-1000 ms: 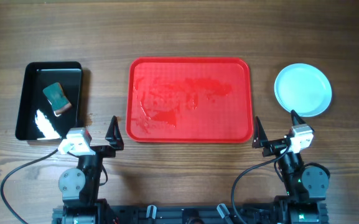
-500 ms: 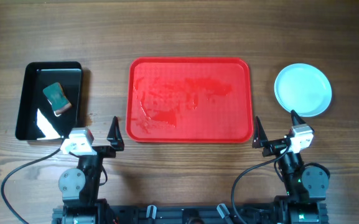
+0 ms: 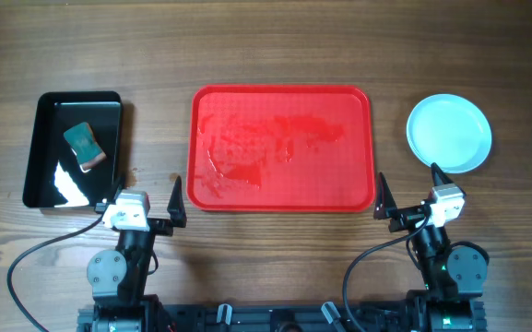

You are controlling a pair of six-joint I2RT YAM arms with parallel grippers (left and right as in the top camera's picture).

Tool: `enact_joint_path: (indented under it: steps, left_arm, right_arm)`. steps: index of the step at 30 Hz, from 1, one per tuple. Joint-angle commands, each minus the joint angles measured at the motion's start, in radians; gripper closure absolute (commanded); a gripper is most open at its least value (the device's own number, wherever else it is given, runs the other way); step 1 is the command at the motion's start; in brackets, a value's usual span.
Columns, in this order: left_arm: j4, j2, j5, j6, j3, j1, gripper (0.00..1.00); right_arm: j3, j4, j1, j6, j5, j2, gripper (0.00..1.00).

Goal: Clean dirty plates on tray and stack at the side

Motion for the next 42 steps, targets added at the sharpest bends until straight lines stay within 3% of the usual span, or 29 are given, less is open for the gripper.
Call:
enact_joint_path:
  steps: [1,42]
  left_arm:
    - [-0.005,-0.011,0.026,0.029,-0.004,-0.006,0.00]
    - [-0.003,-0.009,0.009,0.026,-0.004,-0.006,0.00]
  right_arm:
    - [-0.002,0.005,0.005,-0.018,0.013,-0.012,0.00]
    - [-0.002,0.005,0.005,-0.018,0.013,-0.012,0.00]
